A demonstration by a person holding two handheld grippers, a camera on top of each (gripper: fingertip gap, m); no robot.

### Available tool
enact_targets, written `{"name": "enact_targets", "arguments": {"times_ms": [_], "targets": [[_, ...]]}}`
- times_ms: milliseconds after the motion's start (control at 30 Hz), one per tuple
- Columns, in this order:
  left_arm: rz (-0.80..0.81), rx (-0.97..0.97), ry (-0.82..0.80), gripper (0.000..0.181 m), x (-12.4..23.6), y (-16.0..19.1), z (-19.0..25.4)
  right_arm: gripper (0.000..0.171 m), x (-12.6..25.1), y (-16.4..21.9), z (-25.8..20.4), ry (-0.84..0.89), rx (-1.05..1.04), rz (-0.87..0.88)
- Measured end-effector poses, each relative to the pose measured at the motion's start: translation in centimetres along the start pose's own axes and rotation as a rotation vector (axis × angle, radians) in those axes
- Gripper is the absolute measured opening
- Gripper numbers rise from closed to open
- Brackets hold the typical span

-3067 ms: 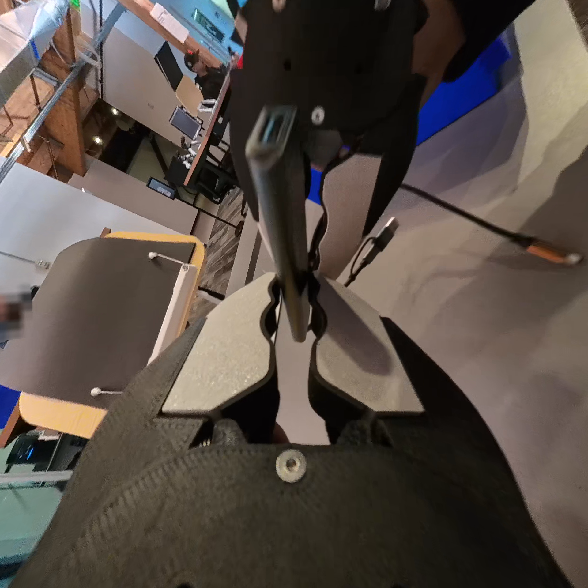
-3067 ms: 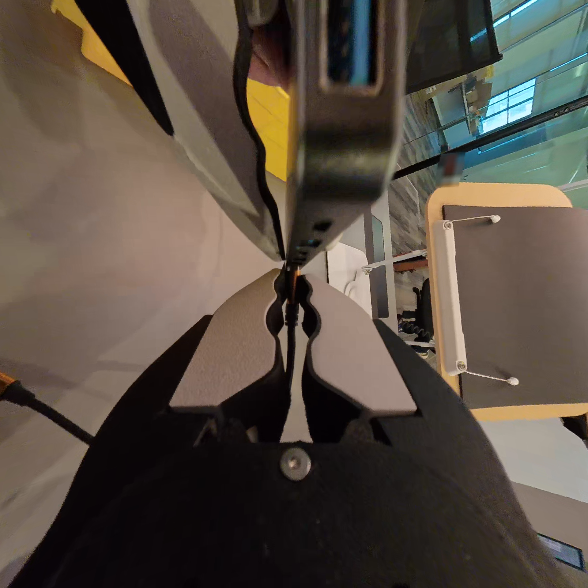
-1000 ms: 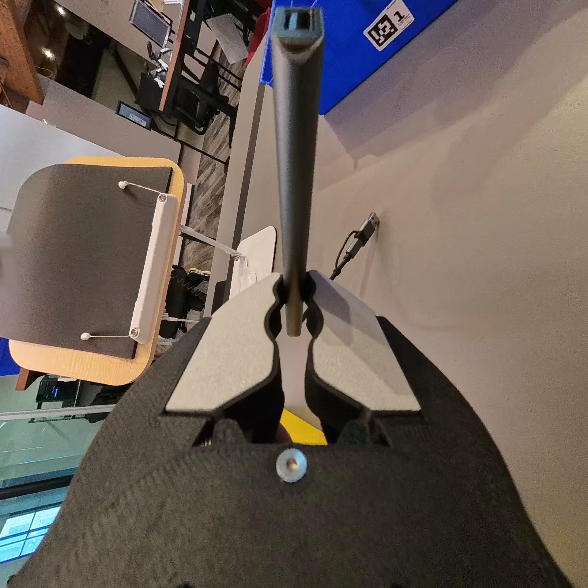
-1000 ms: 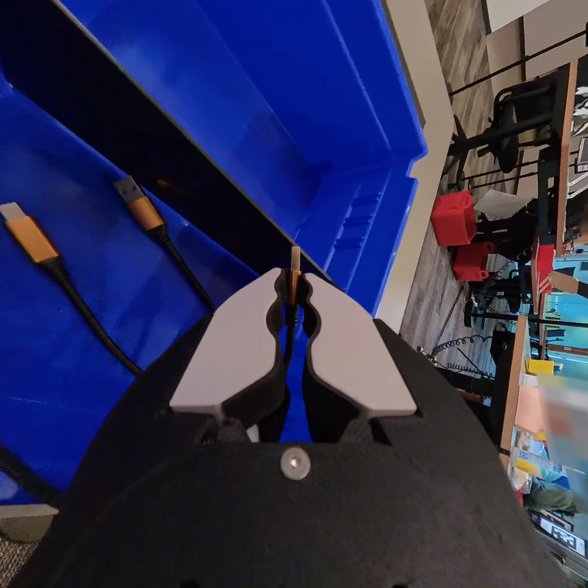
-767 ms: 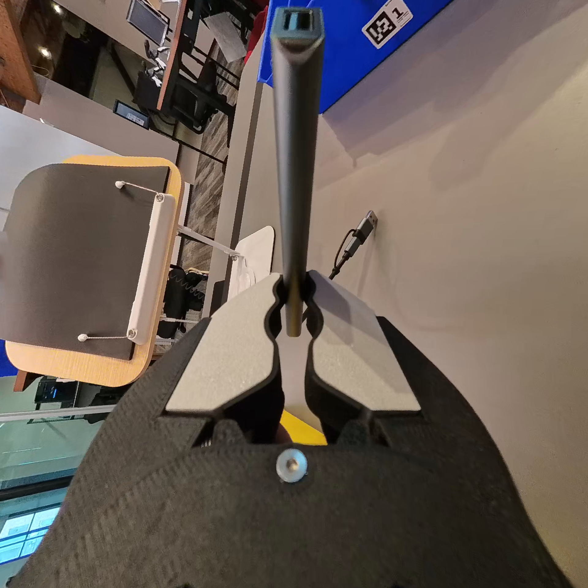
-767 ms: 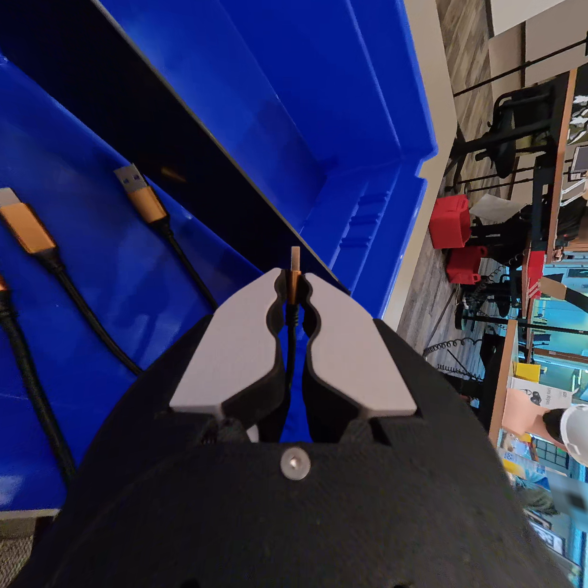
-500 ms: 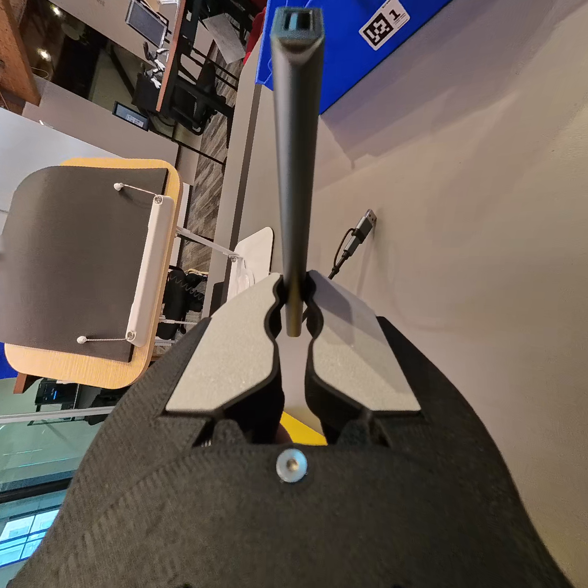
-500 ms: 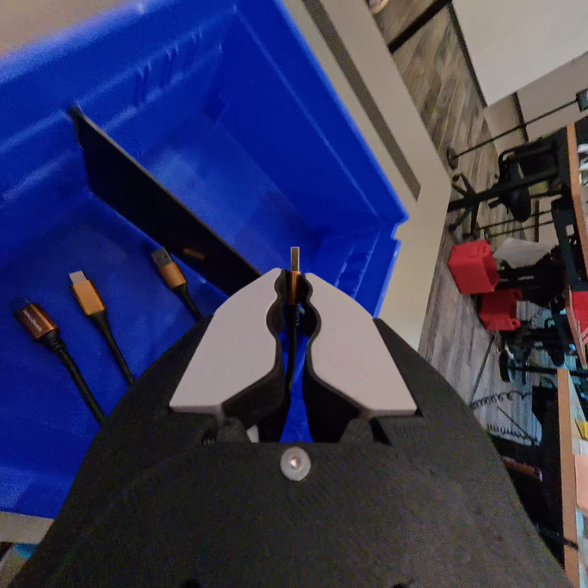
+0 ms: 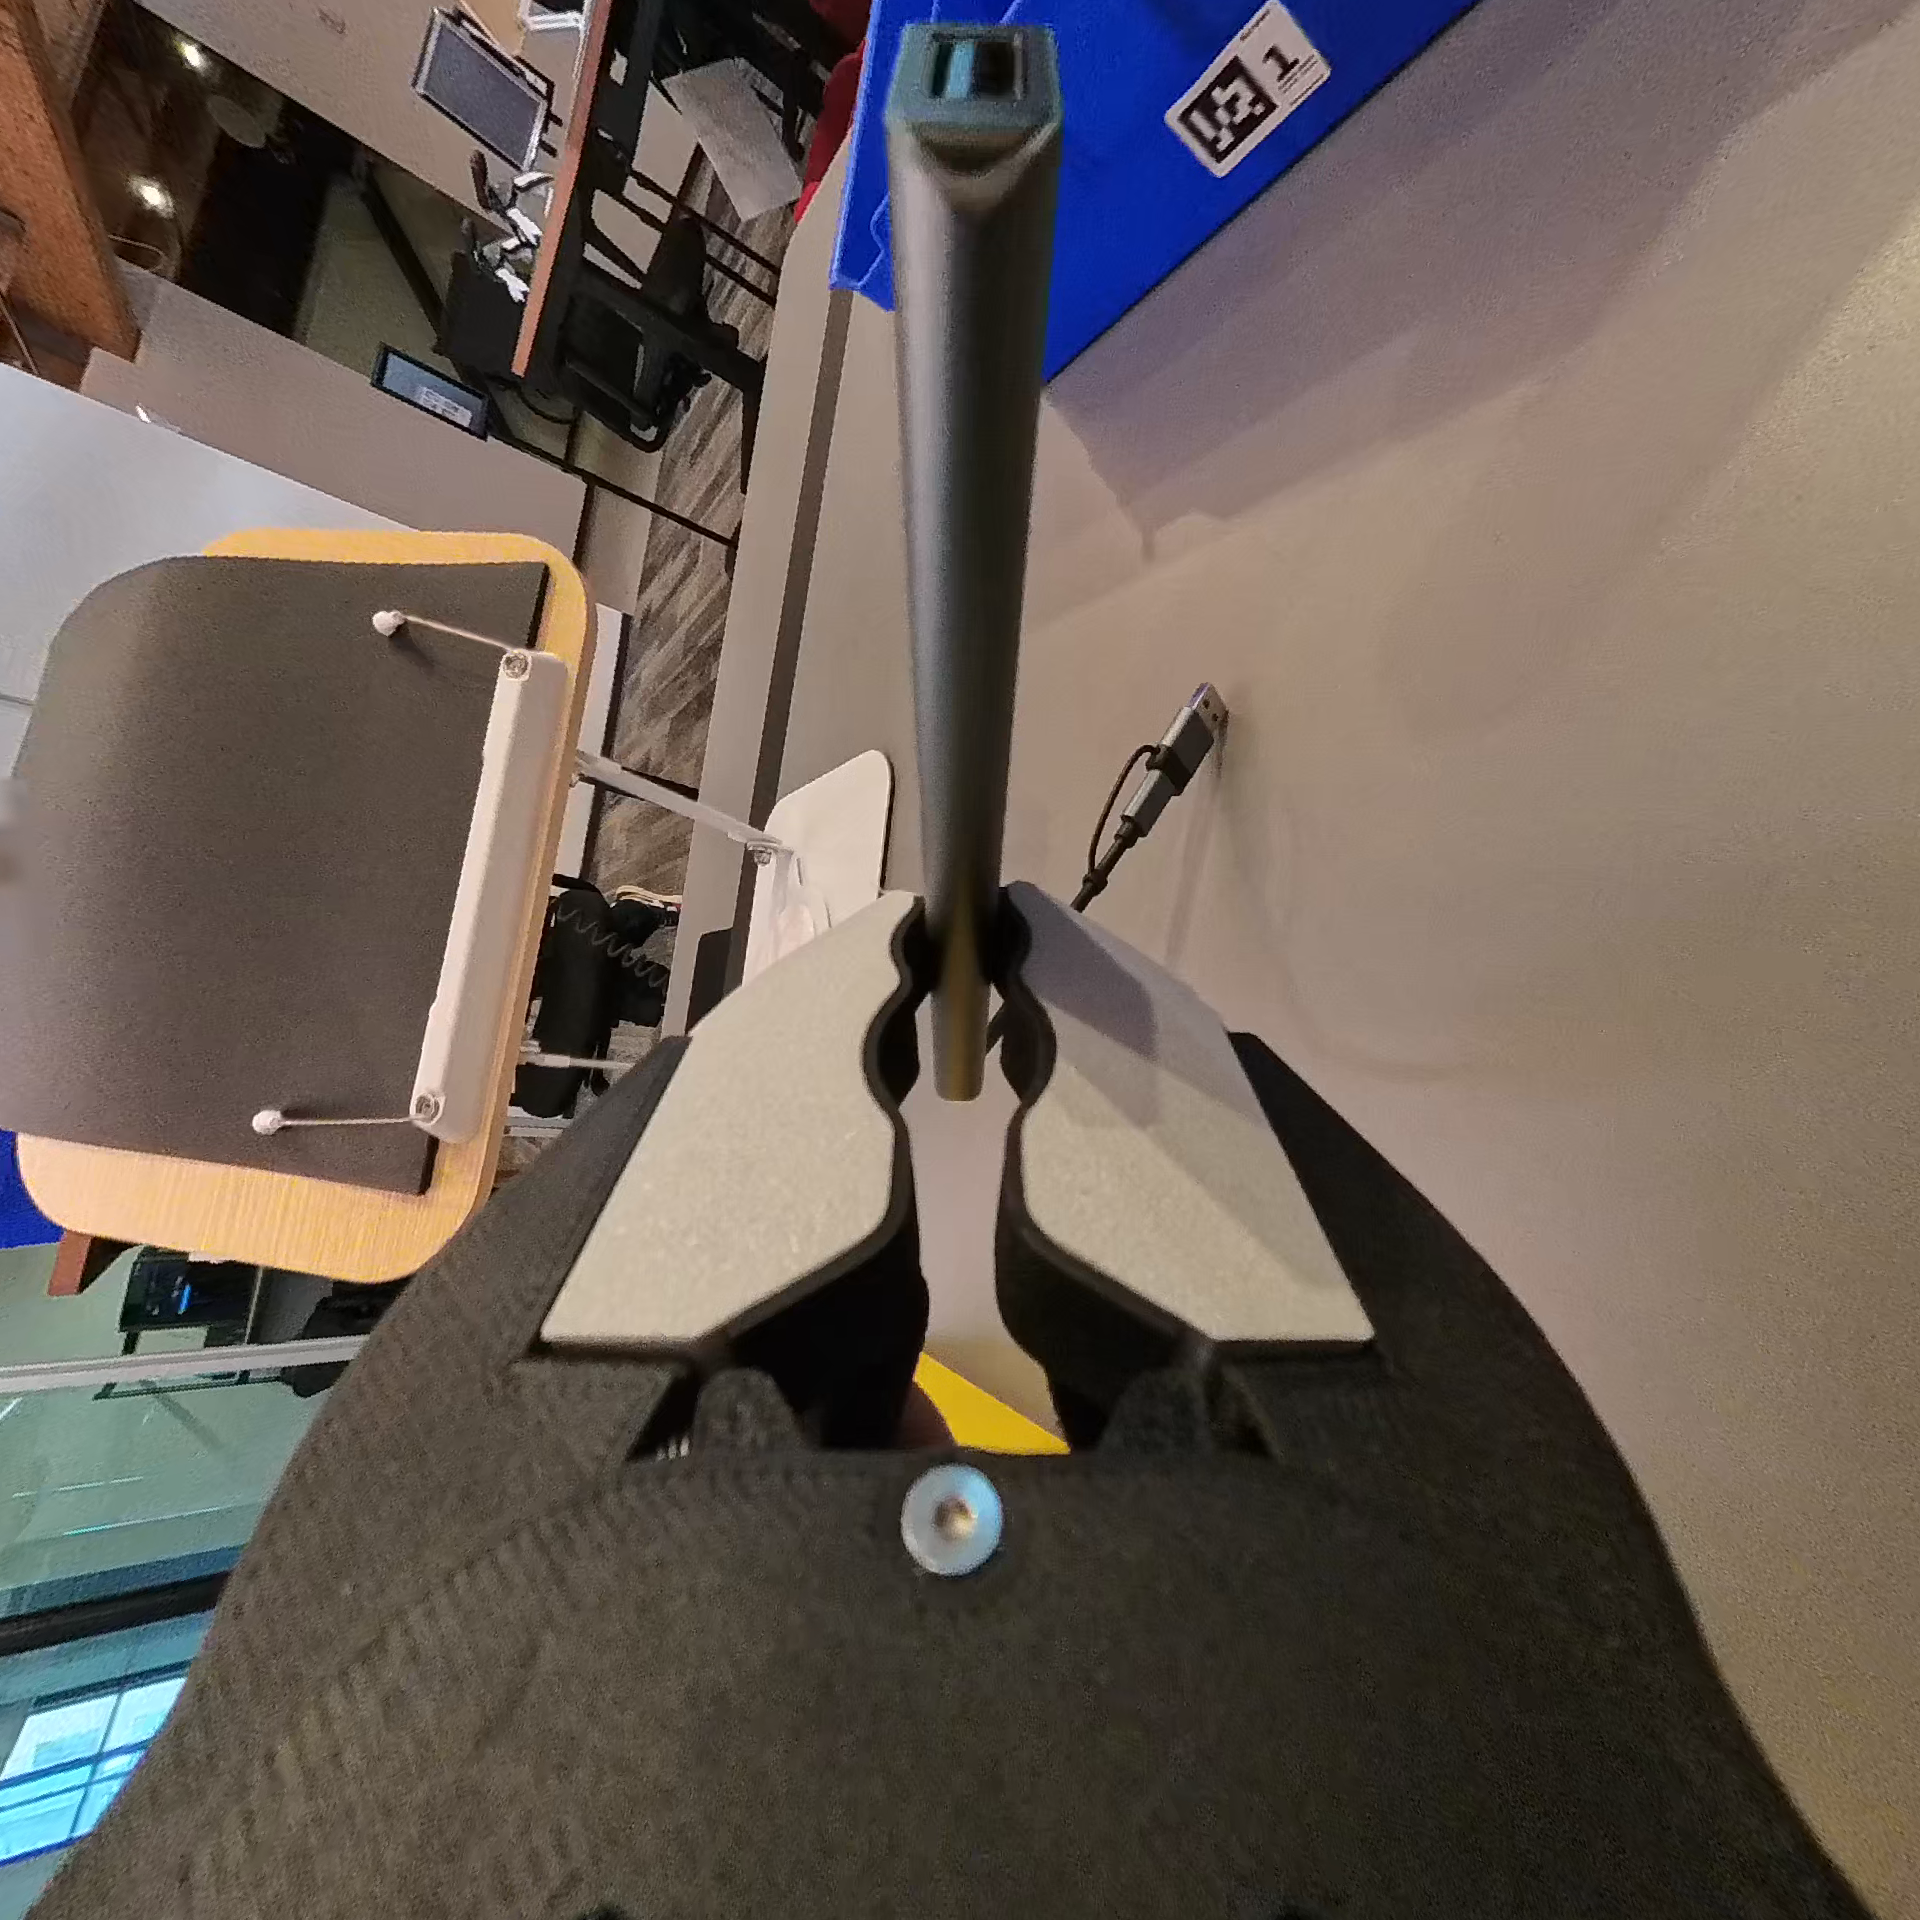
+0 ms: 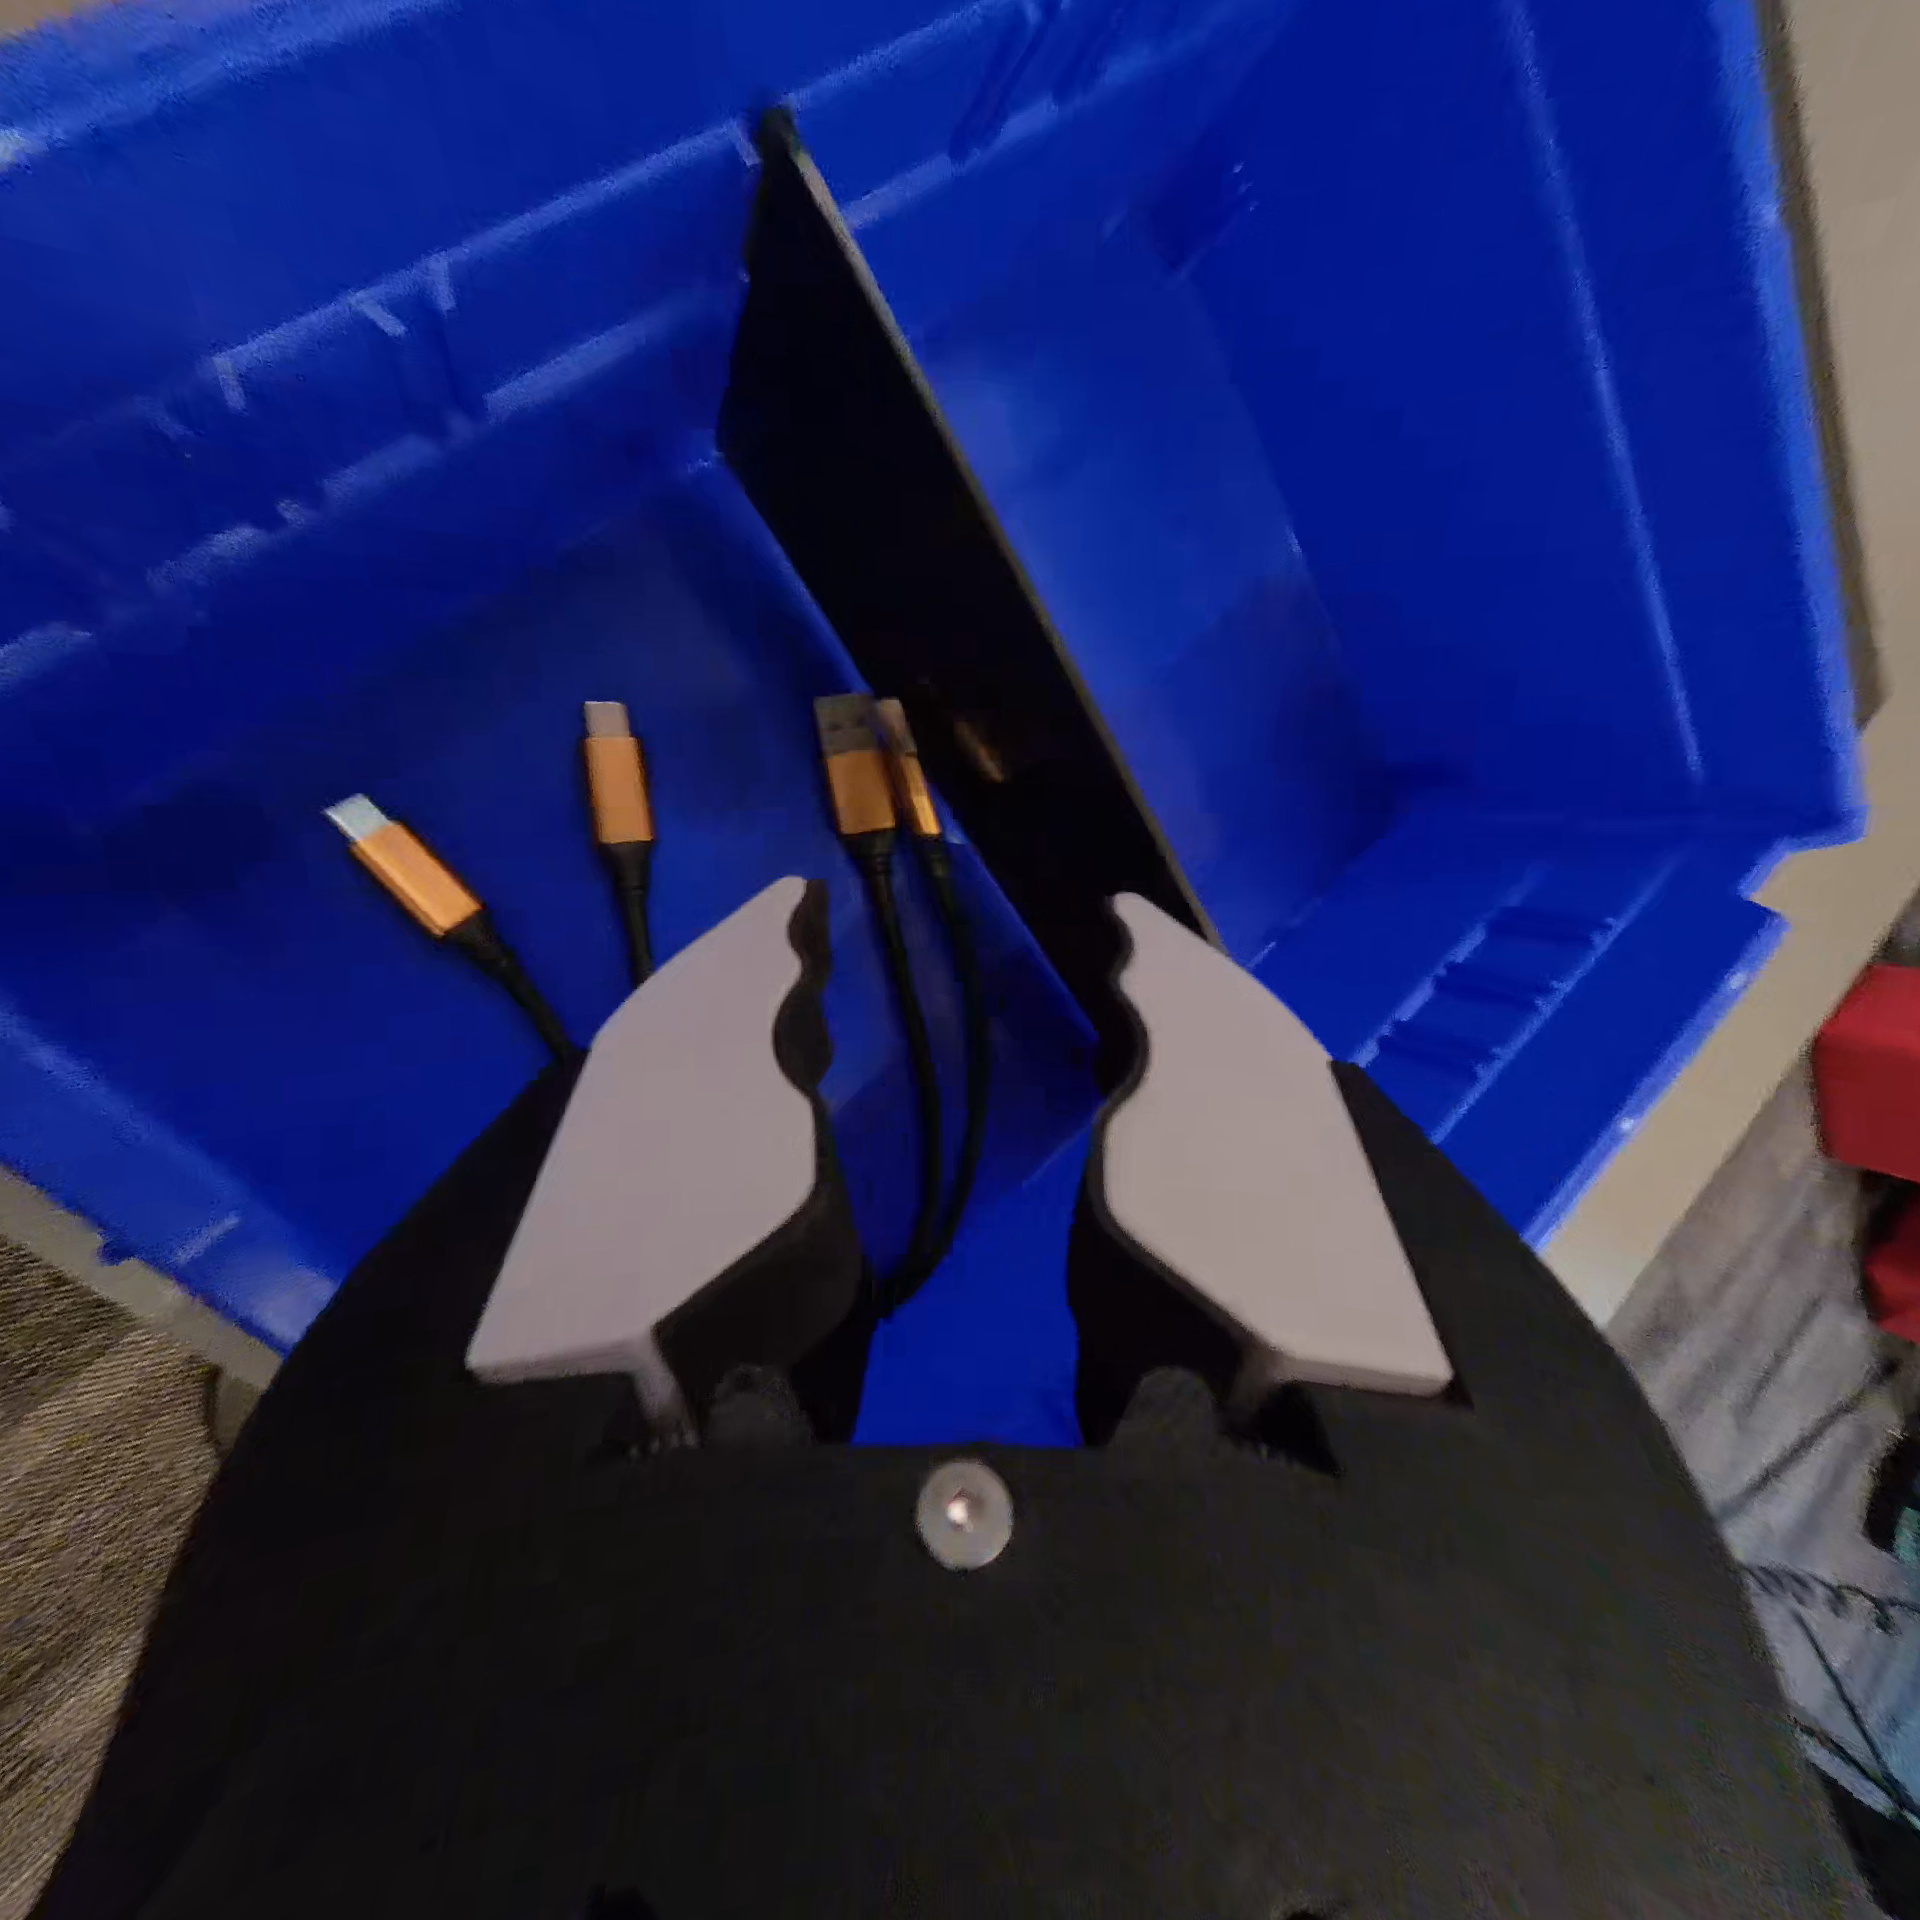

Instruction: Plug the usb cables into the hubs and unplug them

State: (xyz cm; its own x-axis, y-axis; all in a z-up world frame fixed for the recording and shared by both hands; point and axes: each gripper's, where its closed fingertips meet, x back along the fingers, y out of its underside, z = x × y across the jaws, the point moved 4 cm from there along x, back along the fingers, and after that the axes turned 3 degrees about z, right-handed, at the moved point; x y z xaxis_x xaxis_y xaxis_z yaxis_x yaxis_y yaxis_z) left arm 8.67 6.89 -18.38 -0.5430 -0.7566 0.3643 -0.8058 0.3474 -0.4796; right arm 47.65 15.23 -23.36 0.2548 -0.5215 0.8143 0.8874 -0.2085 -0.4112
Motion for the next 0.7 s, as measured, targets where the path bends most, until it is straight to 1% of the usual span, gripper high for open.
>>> {"name": "enact_targets", "arguments": {"times_ms": [33, 133, 200, 233, 300, 367, 467, 500, 600, 700], "targets": [[0.001, -0.001, 0.0, 0.011, 0.0, -0.1, 0.0, 0.052, 0.2, -0.2, -0.2, -0.017, -0.004, 0.005], [0.012, -0.002, -0.013, 0.011, 0.1, -0.4, -0.1, 0.051, 2.2, -2.1, 0.3, 0.047, 0.028, 0.041], [0.028, 0.003, -0.021, 0.011, 0.1, -0.8, -0.2, 0.05, 4.1, -5.4, -0.2, 0.08, 0.091, 0.142], [0.036, 0.002, -0.026, 0.011, 0.1, -1.0, -0.3, 0.05, 4.9, -7.5, -1.0, 0.065, 0.118, 0.203], [0.046, -0.001, -0.025, 0.011, 0.0, -1.4, -0.2, 0.049, 5.8, -11.8, -3.2, 0.022, 0.186, 0.306], [0.038, -0.001, -0.025, 0.011, -0.1, -1.6, -0.1, 0.055, 6.0, -16.0, -6.1, 0.004, 0.294, 0.384], [0.04, 0.001, -0.008, 0.011, -0.1, -1.9, 0.2, 0.063, 5.3, -21.1, -11.2, -0.046, 0.459, 0.481], [0.039, 0.005, -0.005, 0.011, -0.1, -2.0, 0.3, 0.064, 5.2, -22.5, -12.7, -0.048, 0.509, 0.513], [0.045, 0.001, 0.009, 0.011, -0.2, -2.2, 0.5, 0.056, 5.7, -25.8, -16.5, -0.025, 0.657, 0.596], [0.038, -0.004, 0.035, 0.011, -0.4, -2.3, 1.0, 0.047, 6.2, -27.5, -19.0, -0.003, 0.758, 0.635]]}}
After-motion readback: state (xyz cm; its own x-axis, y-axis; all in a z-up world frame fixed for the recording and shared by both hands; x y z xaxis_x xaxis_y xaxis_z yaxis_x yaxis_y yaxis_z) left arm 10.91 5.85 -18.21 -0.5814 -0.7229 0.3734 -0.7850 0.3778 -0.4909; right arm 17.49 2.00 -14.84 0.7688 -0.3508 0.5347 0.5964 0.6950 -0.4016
